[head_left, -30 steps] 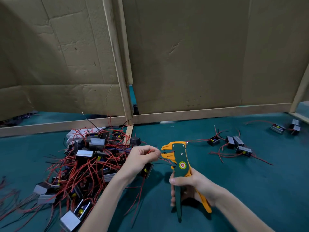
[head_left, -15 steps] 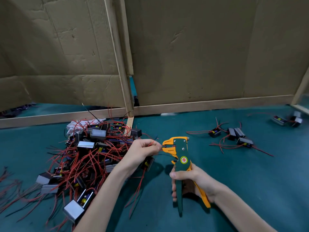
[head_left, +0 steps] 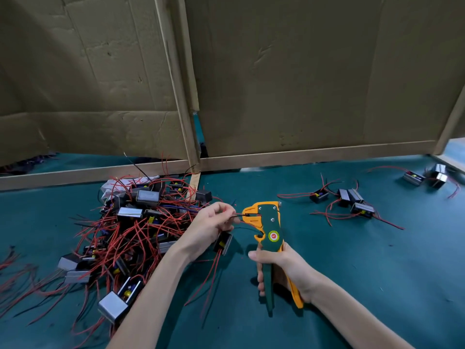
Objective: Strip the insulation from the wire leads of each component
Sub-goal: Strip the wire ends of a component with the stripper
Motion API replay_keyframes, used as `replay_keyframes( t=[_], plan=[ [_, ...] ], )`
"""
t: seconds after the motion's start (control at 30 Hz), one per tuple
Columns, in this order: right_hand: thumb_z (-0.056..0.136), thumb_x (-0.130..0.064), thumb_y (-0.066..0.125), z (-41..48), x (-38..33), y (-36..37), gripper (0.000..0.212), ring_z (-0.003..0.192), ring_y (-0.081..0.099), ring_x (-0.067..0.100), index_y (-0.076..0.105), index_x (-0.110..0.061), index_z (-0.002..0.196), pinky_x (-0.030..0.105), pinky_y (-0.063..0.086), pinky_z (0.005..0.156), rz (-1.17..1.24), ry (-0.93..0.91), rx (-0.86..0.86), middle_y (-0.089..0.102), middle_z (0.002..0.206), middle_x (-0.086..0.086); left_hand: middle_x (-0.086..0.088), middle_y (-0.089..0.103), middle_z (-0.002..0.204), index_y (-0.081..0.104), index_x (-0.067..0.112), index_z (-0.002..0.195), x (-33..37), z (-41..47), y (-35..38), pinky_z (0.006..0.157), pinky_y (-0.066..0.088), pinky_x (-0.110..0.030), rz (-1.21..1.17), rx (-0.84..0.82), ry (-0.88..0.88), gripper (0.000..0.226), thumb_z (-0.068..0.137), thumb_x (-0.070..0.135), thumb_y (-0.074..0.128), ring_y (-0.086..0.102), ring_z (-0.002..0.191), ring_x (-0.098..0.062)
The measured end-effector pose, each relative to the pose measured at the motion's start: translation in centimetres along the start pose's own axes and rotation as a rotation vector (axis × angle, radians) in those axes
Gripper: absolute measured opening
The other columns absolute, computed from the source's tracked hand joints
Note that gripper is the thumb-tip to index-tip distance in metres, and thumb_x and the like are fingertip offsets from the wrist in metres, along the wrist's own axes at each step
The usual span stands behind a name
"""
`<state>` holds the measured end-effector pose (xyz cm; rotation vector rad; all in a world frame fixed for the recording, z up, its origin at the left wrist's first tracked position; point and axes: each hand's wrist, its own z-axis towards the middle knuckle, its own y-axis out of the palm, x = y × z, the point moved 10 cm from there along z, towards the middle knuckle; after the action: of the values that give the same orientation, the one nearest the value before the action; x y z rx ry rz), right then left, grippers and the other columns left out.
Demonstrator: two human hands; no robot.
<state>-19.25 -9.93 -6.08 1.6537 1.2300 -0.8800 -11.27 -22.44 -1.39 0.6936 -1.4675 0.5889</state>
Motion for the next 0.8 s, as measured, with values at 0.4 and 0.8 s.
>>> replay_keyframes(
  t=[0.4, 0.8],
  plan=[
    [0.070, -0.015, 0.073, -0.2, 0.1, 0.9, 0.020, 0.065, 0.062, 0.034, 0.060, -0.001, 0.074, 0.043, 0.055, 0.067, 0.121, 0.081, -0.125, 0.061, 0.073, 0.022, -0.003, 0.053, 0.075, 0.051, 0.009, 0.083, 0.3, -3.8, -0.8, 0.076, 0.039, -0.040, 0.360, 0.255, 0.202, 0.047, 0.101, 0.046, 0.029, 0.048, 0.072, -0.019],
    [0.078, -0.004, 0.069, 0.0, -0.3, 0.7, 0.023, 0.080, 0.065, 0.042, 0.053, -0.001, 0.095, 0.054, 0.055, 0.076, 0.210, 0.019, -0.155, 0.063, 0.088, 0.031, 0.001, 0.046, 0.098, 0.058, 0.021, 0.125, 0.4, -4.6, -0.3, 0.091, 0.032, -0.007, 0.601, 0.289, 0.243, 0.031, 0.102, 0.014, 0.039, 0.048, 0.097, -0.004]
  ],
)
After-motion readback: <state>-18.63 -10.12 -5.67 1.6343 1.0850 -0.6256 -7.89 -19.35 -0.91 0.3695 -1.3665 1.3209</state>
